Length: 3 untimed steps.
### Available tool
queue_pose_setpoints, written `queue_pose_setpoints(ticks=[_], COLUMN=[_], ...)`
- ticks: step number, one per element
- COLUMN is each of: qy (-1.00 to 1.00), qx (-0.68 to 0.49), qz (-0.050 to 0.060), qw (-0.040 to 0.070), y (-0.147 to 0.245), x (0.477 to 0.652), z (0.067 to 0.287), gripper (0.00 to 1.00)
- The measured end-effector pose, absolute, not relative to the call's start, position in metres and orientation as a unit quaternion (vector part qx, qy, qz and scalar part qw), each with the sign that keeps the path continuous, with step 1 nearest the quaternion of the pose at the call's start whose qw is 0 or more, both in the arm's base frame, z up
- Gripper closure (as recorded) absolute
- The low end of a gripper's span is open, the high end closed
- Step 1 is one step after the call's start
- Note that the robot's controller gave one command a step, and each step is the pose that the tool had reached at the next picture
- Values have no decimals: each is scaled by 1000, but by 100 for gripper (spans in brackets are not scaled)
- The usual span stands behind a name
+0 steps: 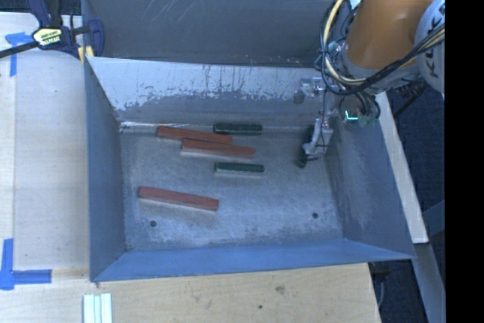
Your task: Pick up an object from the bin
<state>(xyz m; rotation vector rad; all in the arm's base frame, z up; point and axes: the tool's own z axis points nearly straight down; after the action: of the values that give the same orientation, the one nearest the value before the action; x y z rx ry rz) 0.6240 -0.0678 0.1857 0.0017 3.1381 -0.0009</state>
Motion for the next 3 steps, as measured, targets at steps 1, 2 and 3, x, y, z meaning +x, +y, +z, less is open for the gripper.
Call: queue_pose_setpoints(ticks=[1, 2, 3], qy=[1000, 999, 998], qx=[0, -43, -56], qz=[0, -1, 0], qw=[2, 4, 2], y=[-68, -12, 38], x=[624, 617, 613], z=[186, 118, 139], gripper=[0, 0, 0])
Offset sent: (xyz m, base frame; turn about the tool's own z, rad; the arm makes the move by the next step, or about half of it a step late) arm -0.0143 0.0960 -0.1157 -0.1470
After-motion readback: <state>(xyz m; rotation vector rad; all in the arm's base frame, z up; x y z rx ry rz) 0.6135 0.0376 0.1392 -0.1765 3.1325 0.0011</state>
